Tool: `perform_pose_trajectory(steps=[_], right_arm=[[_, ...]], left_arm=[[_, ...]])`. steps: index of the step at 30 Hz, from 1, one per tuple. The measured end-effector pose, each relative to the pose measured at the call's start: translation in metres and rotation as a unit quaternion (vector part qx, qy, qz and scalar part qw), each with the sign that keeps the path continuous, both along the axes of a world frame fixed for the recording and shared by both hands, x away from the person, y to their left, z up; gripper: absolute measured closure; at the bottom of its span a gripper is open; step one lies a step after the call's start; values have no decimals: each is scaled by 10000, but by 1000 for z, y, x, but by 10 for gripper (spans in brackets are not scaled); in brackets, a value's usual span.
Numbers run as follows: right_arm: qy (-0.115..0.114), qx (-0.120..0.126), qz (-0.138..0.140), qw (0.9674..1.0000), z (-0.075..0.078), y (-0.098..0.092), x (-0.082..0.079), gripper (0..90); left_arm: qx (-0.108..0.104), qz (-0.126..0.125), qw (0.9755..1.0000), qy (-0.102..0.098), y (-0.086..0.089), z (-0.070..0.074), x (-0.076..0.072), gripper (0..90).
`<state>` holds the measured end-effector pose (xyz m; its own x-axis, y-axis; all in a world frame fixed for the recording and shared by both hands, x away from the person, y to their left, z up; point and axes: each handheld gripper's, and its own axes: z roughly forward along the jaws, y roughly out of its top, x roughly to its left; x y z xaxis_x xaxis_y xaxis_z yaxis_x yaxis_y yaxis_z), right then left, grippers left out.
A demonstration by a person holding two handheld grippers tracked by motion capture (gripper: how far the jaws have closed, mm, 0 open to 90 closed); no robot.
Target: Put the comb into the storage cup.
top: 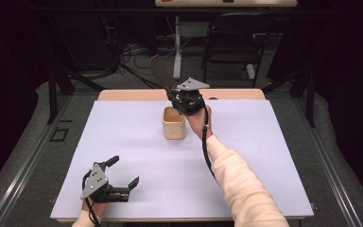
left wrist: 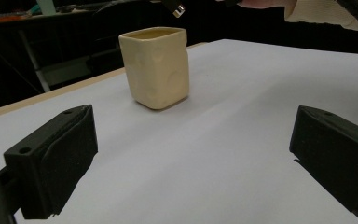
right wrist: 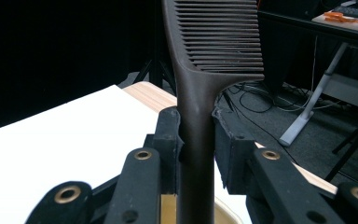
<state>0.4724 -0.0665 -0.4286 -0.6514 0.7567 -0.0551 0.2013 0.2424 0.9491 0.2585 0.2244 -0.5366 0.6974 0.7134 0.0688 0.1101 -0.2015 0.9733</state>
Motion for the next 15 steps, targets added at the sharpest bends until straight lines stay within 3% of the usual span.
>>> perform_pose_trajectory(steps=[15], right_arm=[[18, 35, -29, 10000, -5, 8, 4, 723]], left_arm=[[-2, 9, 10000, -4, 0, 0, 0, 7]])
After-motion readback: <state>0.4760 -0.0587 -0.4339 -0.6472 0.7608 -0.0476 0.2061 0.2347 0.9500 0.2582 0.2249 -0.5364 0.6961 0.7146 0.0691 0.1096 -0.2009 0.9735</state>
